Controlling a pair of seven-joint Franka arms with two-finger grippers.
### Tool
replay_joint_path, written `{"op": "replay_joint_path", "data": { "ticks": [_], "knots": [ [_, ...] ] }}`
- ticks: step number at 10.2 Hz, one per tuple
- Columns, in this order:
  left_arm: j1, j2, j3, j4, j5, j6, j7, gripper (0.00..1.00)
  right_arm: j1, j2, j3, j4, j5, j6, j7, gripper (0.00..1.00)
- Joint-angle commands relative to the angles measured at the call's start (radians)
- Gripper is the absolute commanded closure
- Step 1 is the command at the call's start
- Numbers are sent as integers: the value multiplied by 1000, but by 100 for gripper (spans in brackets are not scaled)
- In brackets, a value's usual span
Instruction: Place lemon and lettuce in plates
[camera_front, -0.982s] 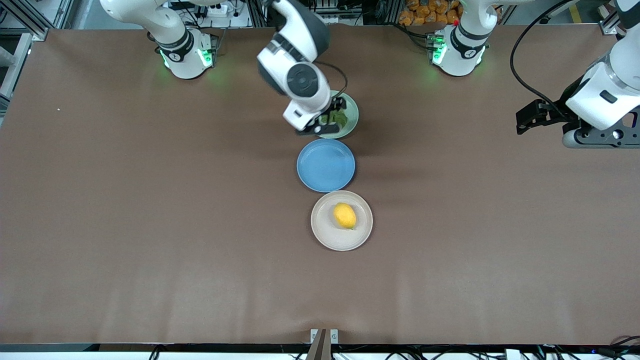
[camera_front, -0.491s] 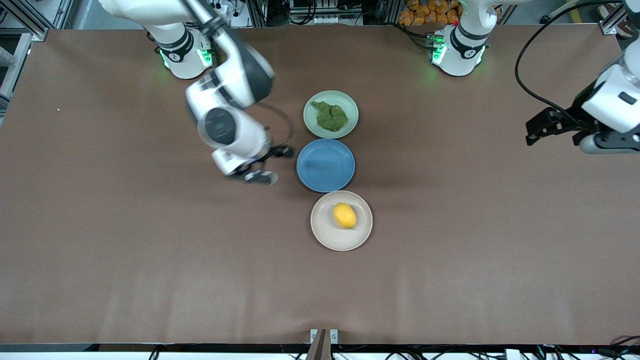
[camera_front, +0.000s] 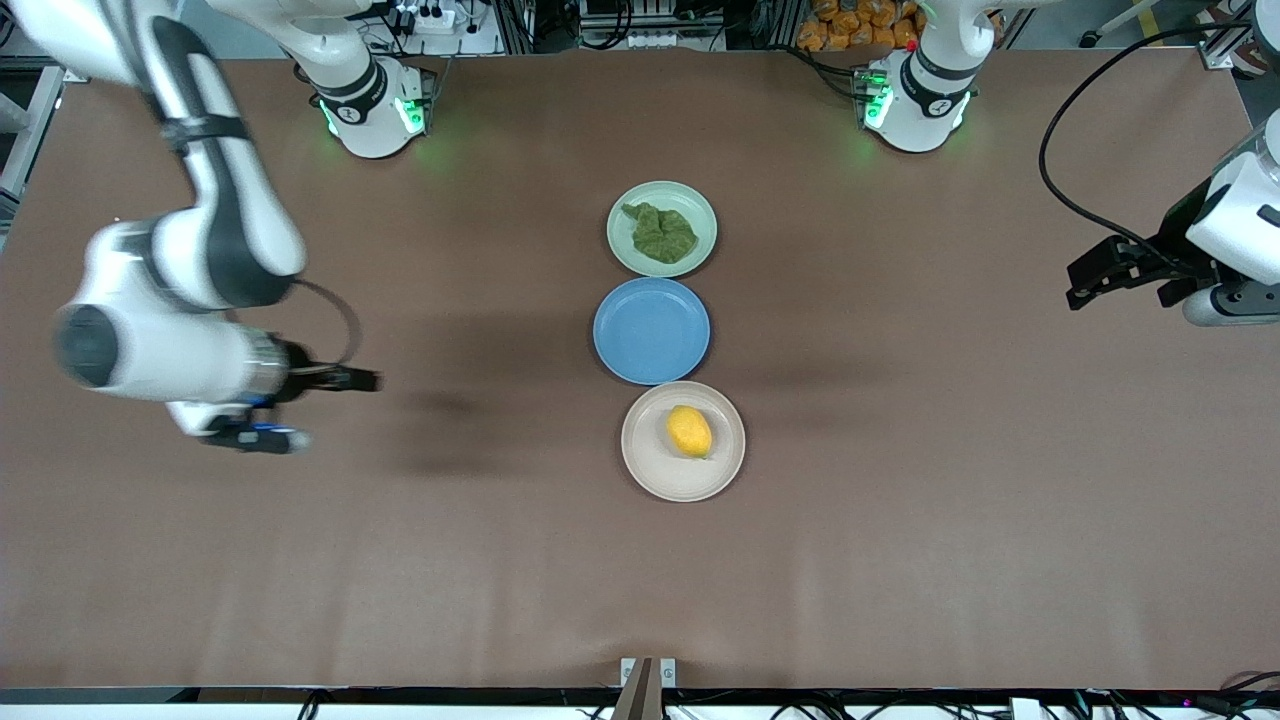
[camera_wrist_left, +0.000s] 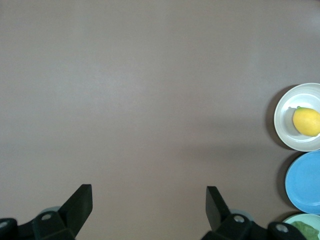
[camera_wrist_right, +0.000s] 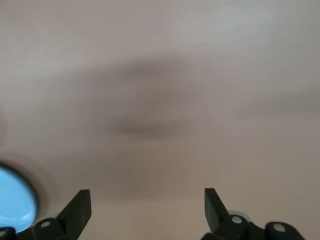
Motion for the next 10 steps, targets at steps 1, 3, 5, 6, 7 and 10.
{"op": "replay_joint_path", "data": {
  "ticks": [1, 3, 5, 6, 7, 10],
  "knots": [
    [10, -59, -18, -57, -3, -1, -7, 0, 16, -64, -147, -14, -15, -60, -141, 0],
    [13, -73, -18, -83, -3, 2, -6, 0, 15, -122, -239, -11, -31, -60, -295, 0],
    [10, -71, -19, -82, 0, 3, -6, 0, 16, -174, -243, -10, -76, -60, -295, 0],
    [8, -67, -21, -82, 6, 5, -6, 0, 12, -193, -243, -10, -83, -62, -292, 0],
    [8, -68, -21, -83, 9, 6, -6, 0, 10, -225, -243, -10, -88, -63, -292, 0],
    [7, -68, -22, -83, 22, 5, -6, 0, 18, -286, -223, 34, -143, -138, -155, 0]
  ]
}}
